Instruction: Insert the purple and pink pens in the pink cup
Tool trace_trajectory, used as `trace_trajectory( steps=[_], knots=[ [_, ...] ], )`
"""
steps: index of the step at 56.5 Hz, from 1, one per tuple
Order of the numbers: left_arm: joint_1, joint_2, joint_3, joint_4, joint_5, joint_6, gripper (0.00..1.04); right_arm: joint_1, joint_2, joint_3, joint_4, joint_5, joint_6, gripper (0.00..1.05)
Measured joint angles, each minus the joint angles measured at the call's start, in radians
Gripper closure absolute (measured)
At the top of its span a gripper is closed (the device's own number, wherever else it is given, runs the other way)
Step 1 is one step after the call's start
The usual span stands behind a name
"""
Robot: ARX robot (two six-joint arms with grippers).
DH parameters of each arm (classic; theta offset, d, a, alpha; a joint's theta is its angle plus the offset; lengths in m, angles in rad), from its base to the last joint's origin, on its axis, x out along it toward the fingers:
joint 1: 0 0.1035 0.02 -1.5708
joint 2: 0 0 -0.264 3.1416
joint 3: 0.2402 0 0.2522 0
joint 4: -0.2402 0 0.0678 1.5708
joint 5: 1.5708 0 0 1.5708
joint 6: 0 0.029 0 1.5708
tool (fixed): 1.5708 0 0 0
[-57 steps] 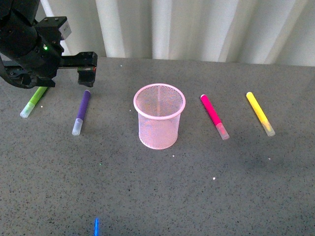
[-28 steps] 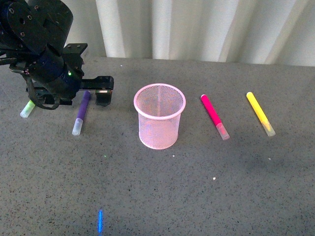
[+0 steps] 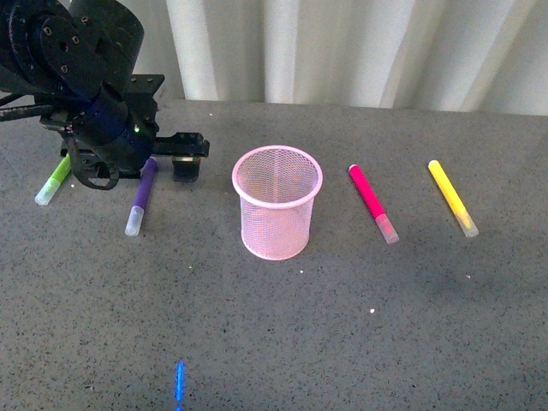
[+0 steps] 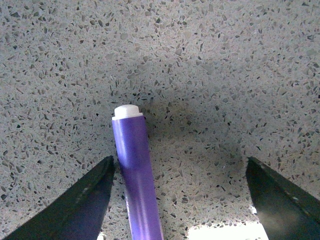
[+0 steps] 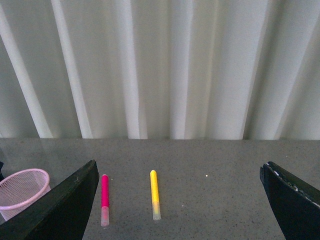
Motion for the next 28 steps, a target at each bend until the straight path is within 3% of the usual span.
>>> trace_trajectory(
  steps=[24,28],
  knots=[
    [0.002,0.004,0.002,0.006,-0.022,0.030,0.88,0.000,0.000,0.000,0.000,0.000,0.000,0.07],
    [0.000,0.004,0.002,0.009,-0.022,0.028,0.92,0.000,0.000,0.000,0.000,0.000,0.000,0.07]
  ],
)
